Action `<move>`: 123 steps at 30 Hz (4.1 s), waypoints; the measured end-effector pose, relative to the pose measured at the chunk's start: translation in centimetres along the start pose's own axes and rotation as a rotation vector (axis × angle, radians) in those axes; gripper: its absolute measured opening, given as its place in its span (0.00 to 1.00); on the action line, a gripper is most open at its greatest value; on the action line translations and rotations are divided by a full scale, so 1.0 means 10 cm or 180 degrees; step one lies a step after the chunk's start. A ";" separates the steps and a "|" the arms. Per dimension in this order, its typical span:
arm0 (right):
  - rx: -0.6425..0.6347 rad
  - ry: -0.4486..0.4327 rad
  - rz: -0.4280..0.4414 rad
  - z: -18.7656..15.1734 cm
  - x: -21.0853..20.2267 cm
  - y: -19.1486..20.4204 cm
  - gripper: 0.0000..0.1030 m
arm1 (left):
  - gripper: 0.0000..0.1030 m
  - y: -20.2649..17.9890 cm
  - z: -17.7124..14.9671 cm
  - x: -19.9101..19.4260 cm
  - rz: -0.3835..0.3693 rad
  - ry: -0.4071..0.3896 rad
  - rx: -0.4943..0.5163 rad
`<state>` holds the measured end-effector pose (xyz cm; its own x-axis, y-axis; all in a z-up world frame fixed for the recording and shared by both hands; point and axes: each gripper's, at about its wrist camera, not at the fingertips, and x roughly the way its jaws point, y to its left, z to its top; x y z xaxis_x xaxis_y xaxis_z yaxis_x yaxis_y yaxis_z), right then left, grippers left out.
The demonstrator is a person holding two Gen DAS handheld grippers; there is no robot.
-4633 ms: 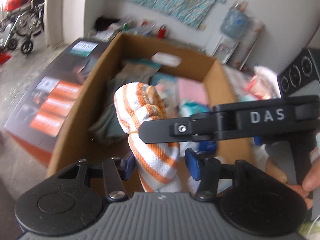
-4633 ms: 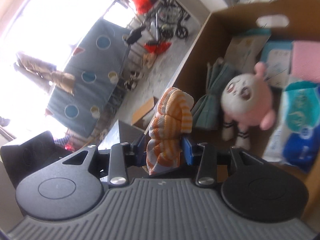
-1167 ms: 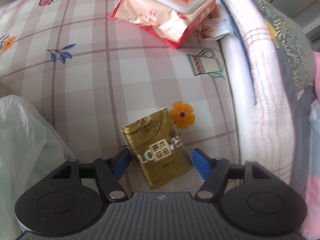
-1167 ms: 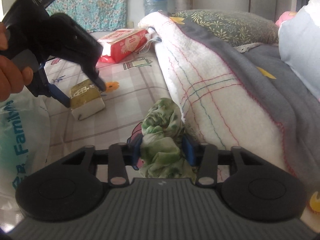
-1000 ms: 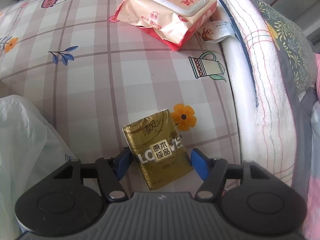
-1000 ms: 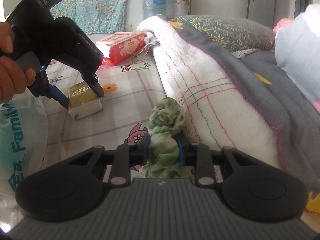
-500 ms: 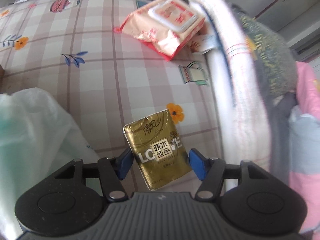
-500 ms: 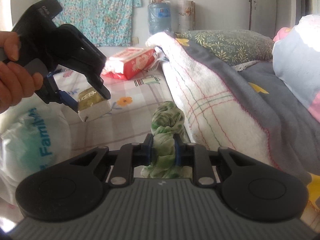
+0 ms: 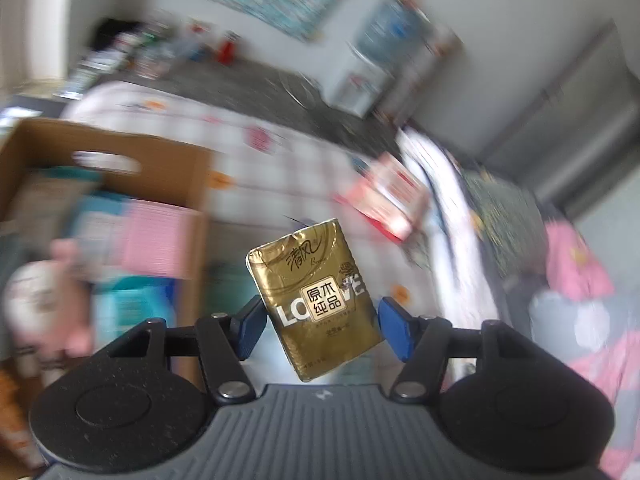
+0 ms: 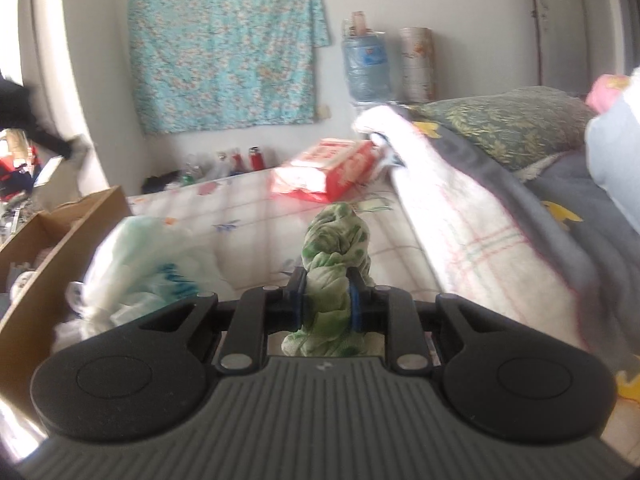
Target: Organize soft objects
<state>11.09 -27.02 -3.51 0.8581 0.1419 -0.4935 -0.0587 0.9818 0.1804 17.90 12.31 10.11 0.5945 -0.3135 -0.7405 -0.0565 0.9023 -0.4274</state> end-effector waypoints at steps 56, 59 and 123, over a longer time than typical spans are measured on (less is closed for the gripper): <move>-0.0574 0.1668 0.2413 0.62 0.84 3.25 0.43 | 0.67 1.93 -0.86 -0.06 0.0858 0.0637 -0.0601; -0.0557 0.1293 0.2389 0.72 0.60 3.06 0.53 | 0.74 1.83 -0.84 -0.23 0.0793 0.0357 -0.0519; -0.0461 0.0265 0.1076 -0.58 -0.72 1.67 0.99 | 1.00 0.46 -2.55 -0.57 0.1380 -0.1277 0.0430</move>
<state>1.03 -10.95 -1.88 0.7339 0.4648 -0.4953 -0.4081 0.8846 0.2255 -6.19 10.69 -0.86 0.7976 0.2036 -0.5677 -0.2745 0.9607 -0.0411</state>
